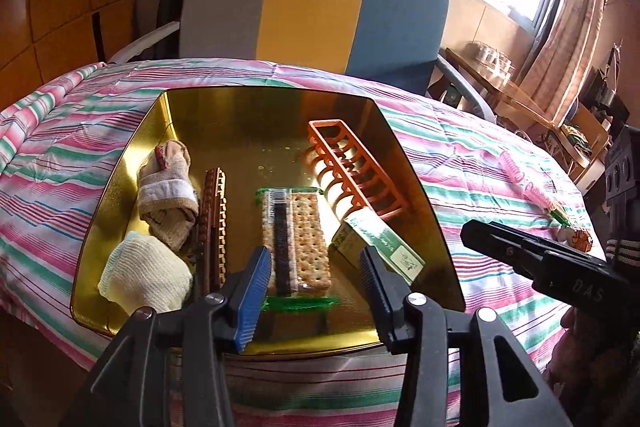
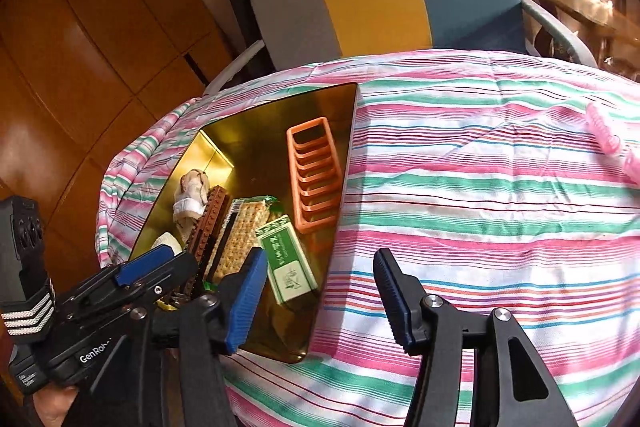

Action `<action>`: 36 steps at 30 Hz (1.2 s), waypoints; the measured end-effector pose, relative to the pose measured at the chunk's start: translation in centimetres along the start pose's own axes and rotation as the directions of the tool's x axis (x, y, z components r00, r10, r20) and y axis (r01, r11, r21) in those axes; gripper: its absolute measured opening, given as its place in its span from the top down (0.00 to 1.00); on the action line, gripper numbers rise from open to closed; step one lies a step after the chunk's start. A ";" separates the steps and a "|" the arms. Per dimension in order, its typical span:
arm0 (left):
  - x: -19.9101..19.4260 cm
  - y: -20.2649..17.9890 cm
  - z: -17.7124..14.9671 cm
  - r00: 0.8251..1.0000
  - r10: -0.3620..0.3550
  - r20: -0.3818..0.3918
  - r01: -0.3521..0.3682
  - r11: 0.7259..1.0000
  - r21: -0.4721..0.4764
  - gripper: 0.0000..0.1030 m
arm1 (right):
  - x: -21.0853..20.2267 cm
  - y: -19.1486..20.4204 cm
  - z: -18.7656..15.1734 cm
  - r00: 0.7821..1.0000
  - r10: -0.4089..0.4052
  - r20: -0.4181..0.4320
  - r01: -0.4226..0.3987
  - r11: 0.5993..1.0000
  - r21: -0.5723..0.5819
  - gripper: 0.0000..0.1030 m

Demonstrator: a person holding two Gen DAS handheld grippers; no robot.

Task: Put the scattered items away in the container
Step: 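Withdraw both tools toward the orange snack bag and pink rollers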

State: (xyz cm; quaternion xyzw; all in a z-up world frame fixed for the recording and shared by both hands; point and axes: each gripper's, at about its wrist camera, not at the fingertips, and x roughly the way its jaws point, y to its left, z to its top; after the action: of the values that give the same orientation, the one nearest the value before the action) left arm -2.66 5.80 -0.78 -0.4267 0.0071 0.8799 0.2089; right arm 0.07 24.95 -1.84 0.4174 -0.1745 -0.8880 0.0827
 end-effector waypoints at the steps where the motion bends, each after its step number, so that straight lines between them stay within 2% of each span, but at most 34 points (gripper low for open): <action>1: -0.1 -0.5 0.0 1.000 -0.011 -0.001 0.011 1.000 0.012 0.54 | -0.3 -0.7 -0.1 1.000 -0.007 0.005 0.007 1.000 0.018 0.44; 7: -0.1 -4.6 -0.6 0.994 -0.102 -0.028 0.104 0.989 0.101 0.50 | -2.6 -6.9 -1.8 0.997 -0.079 0.019 0.075 0.984 0.163 0.38; 13: 1.0 -9.9 -1.8 0.975 -0.196 -0.107 0.216 0.949 0.231 0.49 | -7.7 -15.2 -4.3 0.977 -0.203 0.058 0.173 0.927 0.334 0.37; 17: 2.2 -12.9 -2.6 0.959 -0.224 -0.172 0.267 0.919 0.290 0.49 | -12.5 -20.9 -4.6 0.943 -0.315 0.108 0.240 0.869 0.433 0.32; 22: 3.4 -15.4 -3.8 0.943 -0.234 -0.238 0.306 0.889 0.340 0.49 | -17.8 -27.4 -3.7 0.879 -0.448 0.160 0.308 0.792 0.527 0.27; 24: 3.9 -16.0 -4.1 0.938 -0.234 -0.256 0.316 0.882 0.350 0.49 | -18.4 -29.9 -2.5 0.868 -0.470 0.159 0.317 0.772 0.551 0.24; 27: 4.5 -16.5 -4.2 0.935 -0.227 -0.273 0.316 0.881 0.352 0.49 | -17.6 -33.6 -0.8 0.877 -0.462 0.128 0.310 0.750 0.584 0.24; 32: 5.3 -16.5 -4.0 0.934 -0.213 -0.286 0.308 0.887 0.344 0.49 | -14.6 -37.9 0.2 0.927 -0.365 0.082 0.229 0.729 0.645 0.24; 34: 5.5 -16.3 -3.9 0.934 -0.211 -0.288 0.305 0.891 0.336 0.49 | -13.8 -37.6 0.1 0.942 -0.327 0.076 0.206 0.740 0.640 0.23; 36: 5.6 -16.2 -3.9 0.934 -0.210 -0.290 0.303 0.895 0.326 0.49 | -13.3 -36.2 0.0 0.960 -0.260 0.100 0.147 0.777 0.613 0.23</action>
State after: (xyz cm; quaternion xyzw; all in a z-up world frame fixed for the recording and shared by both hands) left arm 3.19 21.85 -4.80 -0.4838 0.1402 0.7672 0.3970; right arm 8.54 62.31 -6.11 0.3571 -0.4065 -0.8244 -0.1664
